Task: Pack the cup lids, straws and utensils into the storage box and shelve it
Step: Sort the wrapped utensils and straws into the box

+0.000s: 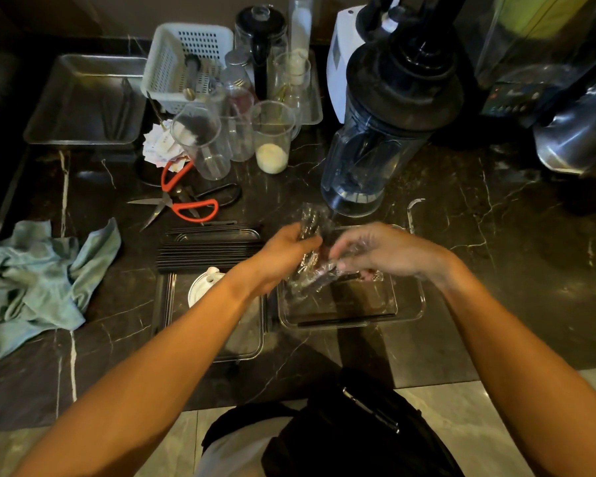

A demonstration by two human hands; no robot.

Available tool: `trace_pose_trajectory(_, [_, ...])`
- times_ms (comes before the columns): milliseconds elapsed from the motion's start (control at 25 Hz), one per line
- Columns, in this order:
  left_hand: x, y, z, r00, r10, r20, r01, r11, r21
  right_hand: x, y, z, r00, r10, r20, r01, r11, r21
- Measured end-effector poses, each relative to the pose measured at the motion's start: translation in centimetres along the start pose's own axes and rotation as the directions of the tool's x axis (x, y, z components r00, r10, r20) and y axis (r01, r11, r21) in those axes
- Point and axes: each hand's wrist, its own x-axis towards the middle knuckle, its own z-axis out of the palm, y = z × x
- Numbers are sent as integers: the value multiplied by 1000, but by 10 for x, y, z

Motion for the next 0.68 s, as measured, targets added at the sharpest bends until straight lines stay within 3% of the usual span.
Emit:
trace_pose_trajectory(160, [-5,1,14,981,-86,173,89,996,-14,3,6,5,939,25,-343,51,977,209])
trace_pose_trajectory(320, [1,-1,19,980,-63,190,64,998,1,5,18,15,887,114,-447,73,922,381])
trace_pose_trajectory(400, [8,-4,18,988,-91,126,85,995,54,3,30,13,841,163,-515,69,913,401])
trace_pose_trajectory(520, [16,-7,17,992,-121,22,115,977,177,-4,52,9,754,195,-627,-70,973,219])
trace_pose_trajectory(600, [17,-9,20,994,-113,-9,112,967,231,-3,66,12,821,166,-546,-233,971,-55])
trace_pose_trajectory(680, [15,-10,24,995,-89,-37,95,967,238,4,69,24,891,148,-429,-299,902,-312])
